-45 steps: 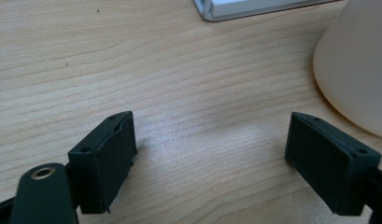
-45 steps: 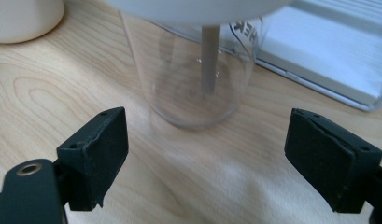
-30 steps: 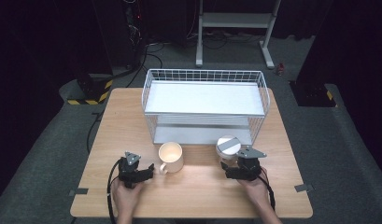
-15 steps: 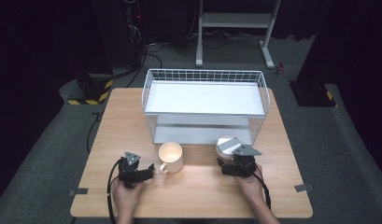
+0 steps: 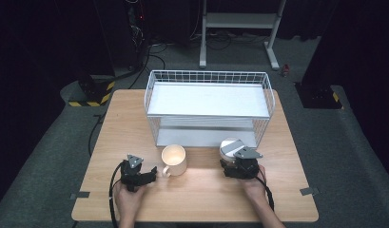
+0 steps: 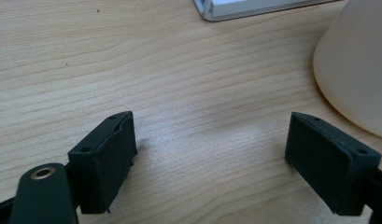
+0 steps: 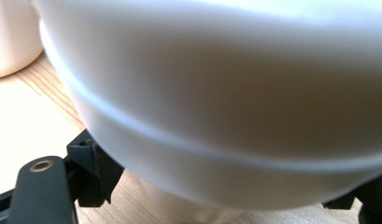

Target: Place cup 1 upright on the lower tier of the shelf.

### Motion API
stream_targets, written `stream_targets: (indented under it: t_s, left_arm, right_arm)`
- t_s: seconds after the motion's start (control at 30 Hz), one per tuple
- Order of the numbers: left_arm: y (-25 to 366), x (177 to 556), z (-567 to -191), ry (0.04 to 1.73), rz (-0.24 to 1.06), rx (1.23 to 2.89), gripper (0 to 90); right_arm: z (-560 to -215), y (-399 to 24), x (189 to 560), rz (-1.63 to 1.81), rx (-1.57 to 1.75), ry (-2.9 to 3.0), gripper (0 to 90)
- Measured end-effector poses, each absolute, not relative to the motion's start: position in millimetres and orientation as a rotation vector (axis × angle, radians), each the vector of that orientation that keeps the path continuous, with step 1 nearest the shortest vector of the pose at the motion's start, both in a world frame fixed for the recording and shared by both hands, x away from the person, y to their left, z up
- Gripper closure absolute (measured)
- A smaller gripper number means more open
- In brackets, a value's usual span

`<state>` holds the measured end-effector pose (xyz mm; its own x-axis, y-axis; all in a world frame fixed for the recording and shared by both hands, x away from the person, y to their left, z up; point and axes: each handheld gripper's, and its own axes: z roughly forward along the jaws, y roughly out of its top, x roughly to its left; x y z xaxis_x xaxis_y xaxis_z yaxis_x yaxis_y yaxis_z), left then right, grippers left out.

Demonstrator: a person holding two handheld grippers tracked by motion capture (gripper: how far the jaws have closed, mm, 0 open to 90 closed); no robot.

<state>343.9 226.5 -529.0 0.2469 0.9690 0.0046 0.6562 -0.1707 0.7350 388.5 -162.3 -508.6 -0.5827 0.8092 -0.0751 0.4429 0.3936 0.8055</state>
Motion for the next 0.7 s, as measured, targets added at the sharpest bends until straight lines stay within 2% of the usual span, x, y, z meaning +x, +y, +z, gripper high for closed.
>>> stream_targets:
  t_s: [0.7]
  left_arm:
    - [226.6, 343.9, -528.9, 1.479, 0.651, 1.908, 16.7]
  right_arm:
    - [-507.3, -166.0, 393.1, 1.125, 1.099, 2.19, 18.8]
